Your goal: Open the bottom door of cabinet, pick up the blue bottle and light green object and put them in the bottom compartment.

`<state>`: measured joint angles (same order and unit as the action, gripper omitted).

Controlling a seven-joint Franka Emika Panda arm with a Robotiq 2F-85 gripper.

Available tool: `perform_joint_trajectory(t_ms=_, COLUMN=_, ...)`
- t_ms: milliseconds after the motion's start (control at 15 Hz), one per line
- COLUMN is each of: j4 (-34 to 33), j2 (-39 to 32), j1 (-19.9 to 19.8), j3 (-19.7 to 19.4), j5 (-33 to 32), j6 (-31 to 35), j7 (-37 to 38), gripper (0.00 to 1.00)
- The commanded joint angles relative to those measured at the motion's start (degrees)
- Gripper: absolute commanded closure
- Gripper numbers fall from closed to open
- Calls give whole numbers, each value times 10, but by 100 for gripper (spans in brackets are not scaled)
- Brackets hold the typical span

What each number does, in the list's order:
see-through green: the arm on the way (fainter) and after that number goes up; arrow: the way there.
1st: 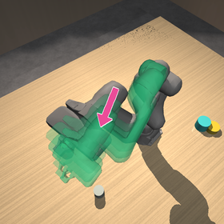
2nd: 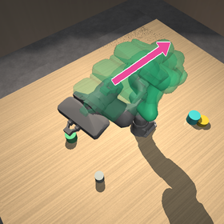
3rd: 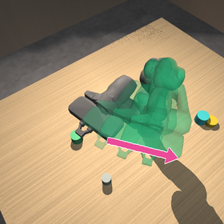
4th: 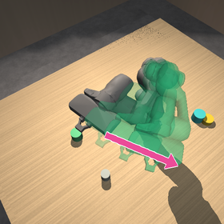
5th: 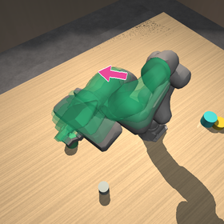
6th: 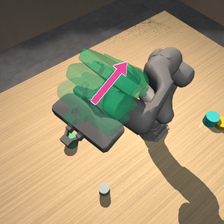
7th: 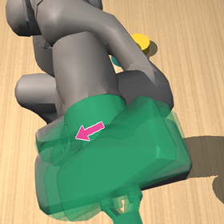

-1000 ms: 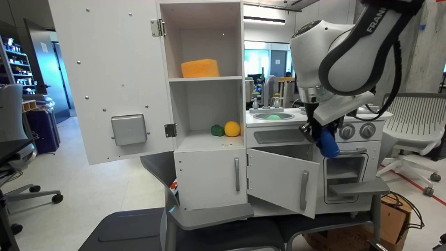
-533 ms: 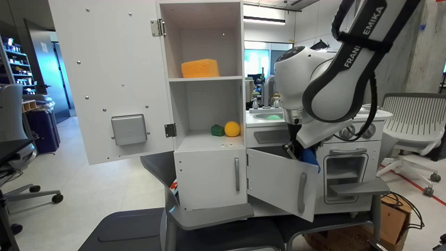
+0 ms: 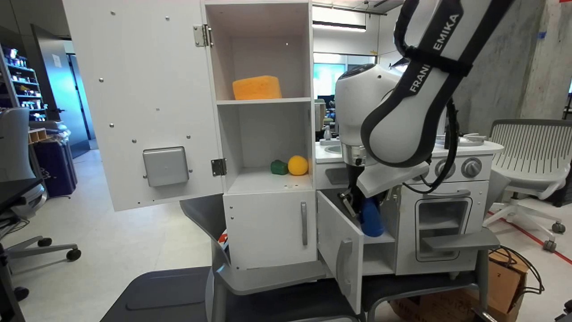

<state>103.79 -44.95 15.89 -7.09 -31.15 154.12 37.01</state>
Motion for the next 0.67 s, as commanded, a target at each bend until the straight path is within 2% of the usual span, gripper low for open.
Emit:
perform_joint_trajectory(t_ms=0, j4=-7, j2=-16, j1=41, j3=-33, j5=21, j6=18, j7=-12, gripper=76)
perform_joint_trajectory(t_ms=133, j4=-6, j2=-29, j1=67, j3=-51, j5=13, j6=18, j7=4, gripper=76)
perform_joint_trajectory(t_ms=400, j4=-24, j2=-80, j1=120, j3=-110, j5=0, j6=33, j7=60, gripper=76)
perform_joint_trajectory(t_ms=600, j4=-45, j2=-122, j1=145, j3=-152, j5=4, j6=55, j7=89, gripper=76)
